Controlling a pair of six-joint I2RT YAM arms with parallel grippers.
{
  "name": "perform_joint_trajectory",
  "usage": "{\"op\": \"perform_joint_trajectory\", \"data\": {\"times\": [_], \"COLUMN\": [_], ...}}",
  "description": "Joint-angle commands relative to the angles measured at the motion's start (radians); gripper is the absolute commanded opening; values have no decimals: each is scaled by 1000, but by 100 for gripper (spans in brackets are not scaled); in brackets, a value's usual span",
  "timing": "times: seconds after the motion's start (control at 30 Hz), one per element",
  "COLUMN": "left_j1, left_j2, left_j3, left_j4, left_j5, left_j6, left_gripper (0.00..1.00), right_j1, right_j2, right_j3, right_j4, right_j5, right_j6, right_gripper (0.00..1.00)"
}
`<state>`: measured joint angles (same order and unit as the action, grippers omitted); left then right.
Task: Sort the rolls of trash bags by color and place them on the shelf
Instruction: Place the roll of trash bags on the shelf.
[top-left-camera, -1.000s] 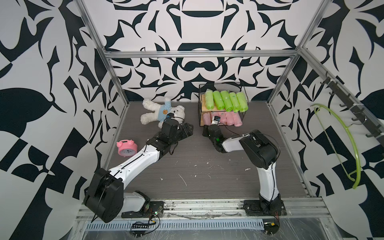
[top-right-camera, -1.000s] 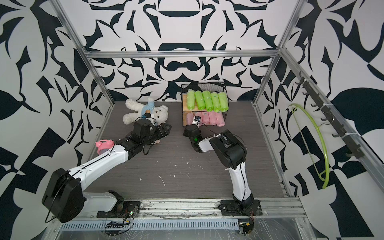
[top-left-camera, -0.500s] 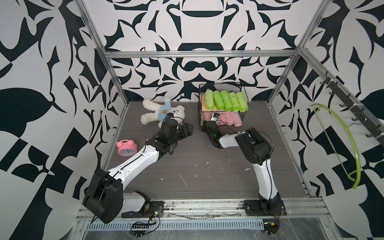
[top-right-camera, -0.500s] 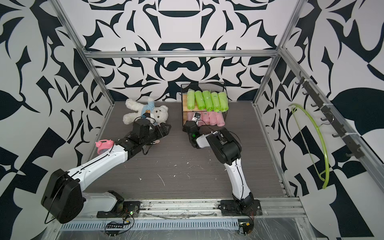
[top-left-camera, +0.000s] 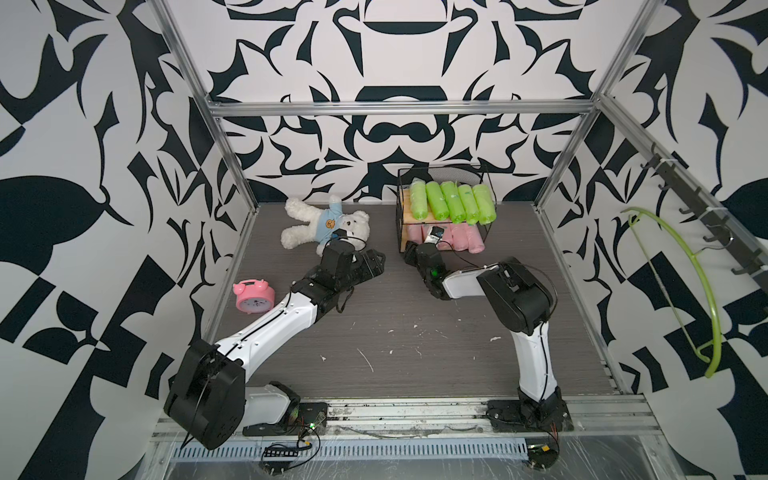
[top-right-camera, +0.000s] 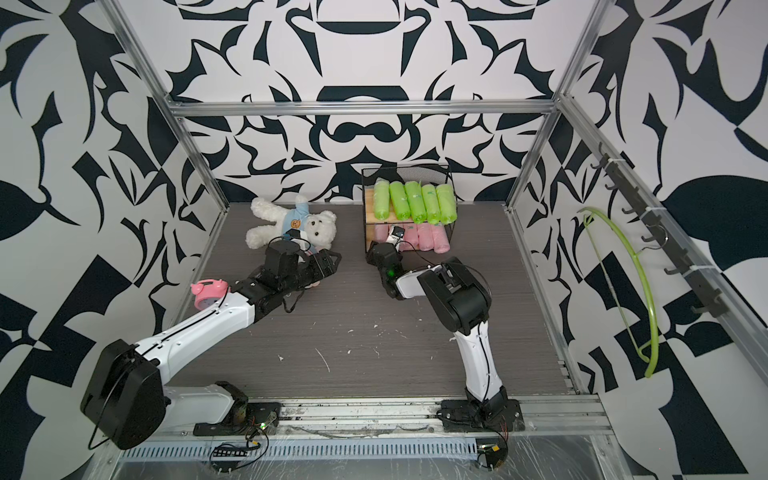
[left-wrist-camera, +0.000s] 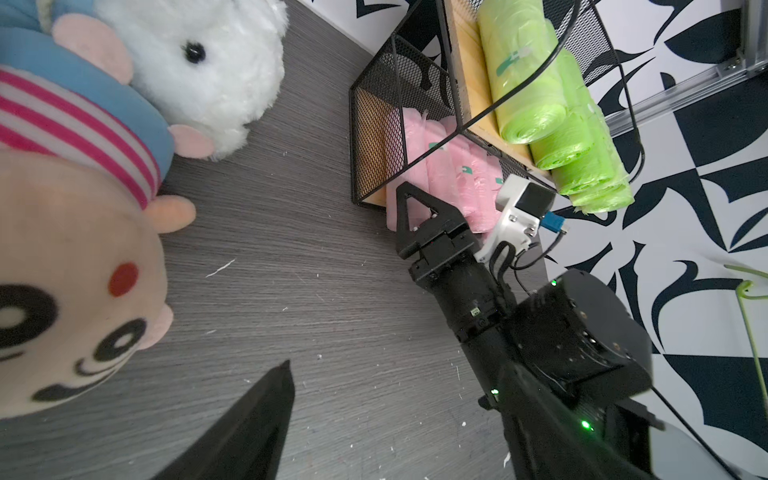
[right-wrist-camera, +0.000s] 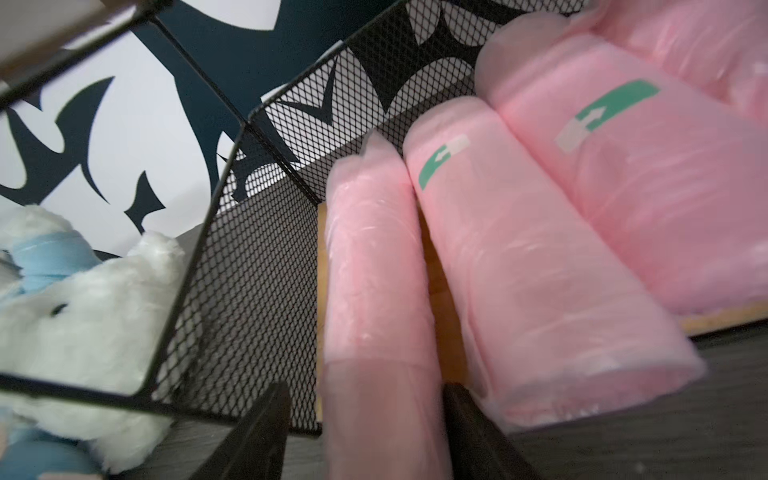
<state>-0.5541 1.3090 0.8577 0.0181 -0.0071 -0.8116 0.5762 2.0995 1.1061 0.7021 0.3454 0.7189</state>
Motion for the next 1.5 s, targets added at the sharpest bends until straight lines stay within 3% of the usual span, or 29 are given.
{"op": "perform_joint_trajectory", "data": {"times": [0.0,0.2,0.47,0.7,1.2,1.47], "left_j1": [7,9,16,17,28,39], "left_j2": [-26,-26,-26,-27,-57,-63], "left_j3": [-16,-22,-26,-25,-31,-34], "left_j4": [2,3,4,-6,-15,-23], "left_j5": [10,13,17,20,18,19], "left_j6": [12,12,16,15,28,38], "left_gripper": [84,84,84,84,89,89], "right_j1": [-3,-1,1,-5,-44,-44], "right_j2": [-87,-180,-177,-105,-3,-49], "right_j3": [-44,-162,-195,-108,47,1], "right_j4": [38,13,12,-5,-27,-10], "right_j5": [-26,-47,-186,-192,-180,-183], "right_j6": [23,34,53,41,37,32], "right_gripper": [68,69,48,38,36,38]}}
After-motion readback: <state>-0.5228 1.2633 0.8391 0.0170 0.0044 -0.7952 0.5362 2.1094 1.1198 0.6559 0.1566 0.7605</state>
